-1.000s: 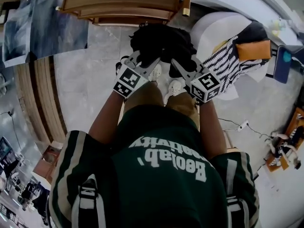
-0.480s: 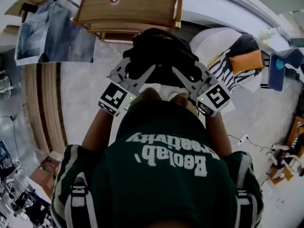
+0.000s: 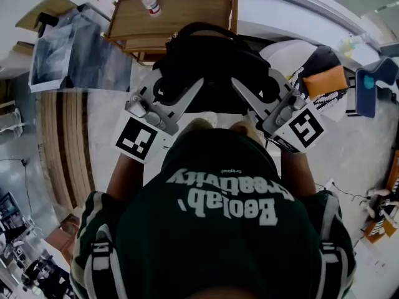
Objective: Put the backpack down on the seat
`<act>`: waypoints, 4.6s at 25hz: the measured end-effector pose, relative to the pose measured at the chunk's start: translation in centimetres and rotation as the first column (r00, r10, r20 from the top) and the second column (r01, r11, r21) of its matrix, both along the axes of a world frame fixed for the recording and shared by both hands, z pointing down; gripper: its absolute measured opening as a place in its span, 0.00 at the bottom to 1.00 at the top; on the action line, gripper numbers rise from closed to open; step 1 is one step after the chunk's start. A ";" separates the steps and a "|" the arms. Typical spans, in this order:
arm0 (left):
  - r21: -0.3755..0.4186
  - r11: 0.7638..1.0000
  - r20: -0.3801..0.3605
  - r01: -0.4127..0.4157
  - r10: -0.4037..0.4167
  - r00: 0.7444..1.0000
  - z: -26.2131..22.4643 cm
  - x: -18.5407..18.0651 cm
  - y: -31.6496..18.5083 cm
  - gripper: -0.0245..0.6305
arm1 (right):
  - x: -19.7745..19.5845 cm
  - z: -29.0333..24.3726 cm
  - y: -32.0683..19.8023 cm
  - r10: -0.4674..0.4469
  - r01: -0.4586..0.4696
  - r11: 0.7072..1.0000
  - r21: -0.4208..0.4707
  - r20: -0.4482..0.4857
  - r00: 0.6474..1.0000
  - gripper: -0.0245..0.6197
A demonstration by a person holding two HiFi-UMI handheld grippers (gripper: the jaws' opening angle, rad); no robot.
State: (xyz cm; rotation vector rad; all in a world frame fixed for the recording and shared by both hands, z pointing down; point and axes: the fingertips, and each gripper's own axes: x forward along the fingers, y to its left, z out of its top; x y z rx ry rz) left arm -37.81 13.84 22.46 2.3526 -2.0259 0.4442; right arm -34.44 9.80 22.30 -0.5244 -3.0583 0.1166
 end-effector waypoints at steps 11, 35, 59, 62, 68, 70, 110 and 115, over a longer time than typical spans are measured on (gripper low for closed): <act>-0.006 0.966 0.068 -0.258 0.258 0.964 0.2 2.2 -3.6 0.15 | 3.1 0.5 -2.6 0.226 -0.226 0.974 -0.009 -0.003 0.974 0.15; 0.003 0.704 -0.120 -0.710 0.705 0.699 3.2 39.9 -18.7 0.15 | 41.4 2.3 -14.7 0.745 -0.746 0.665 -0.034 -0.034 0.666 0.15; -0.070 0.492 -0.213 -0.868 0.843 0.494 10.3 48.8 -34.6 0.16 | 50.4 9.1 -30.9 0.867 -0.887 0.421 -0.191 -0.204 0.455 0.15; -0.099 0.516 -0.219 -0.851 0.823 0.525 11.8 49.7 -36.7 0.17 | 51.2 10.7 -32.8 0.840 -0.870 0.455 -0.189 -0.234 0.490 0.15; -0.165 0.631 -0.241 -0.758 0.720 0.651 15.0 53.2 -41.8 0.17 | 54.3 13.7 -38.0 0.736 -0.787 0.581 -0.210 -0.279 0.617 0.15; -0.191 0.689 -0.255 -0.699 0.653 0.713 15.9 54.8 -43.8 0.17 | 55.9 14.8 -39.7 0.670 -0.737 0.635 -0.232 -0.309 0.675 0.15; -0.626 0.711 -0.294 -0.320 0.165 0.942 51.1 61.2 -61.0 0.28 | 64.7 52.2 -60.1 0.448 -0.673 0.739 -0.004 -0.743 0.497 0.39; -0.681 0.688 -0.232 -0.251 0.123 0.965 52.7 60.2 -60.5 0.51 | 66.6 54.3 -60.8 0.520 -0.719 0.685 0.114 -0.768 0.374 0.45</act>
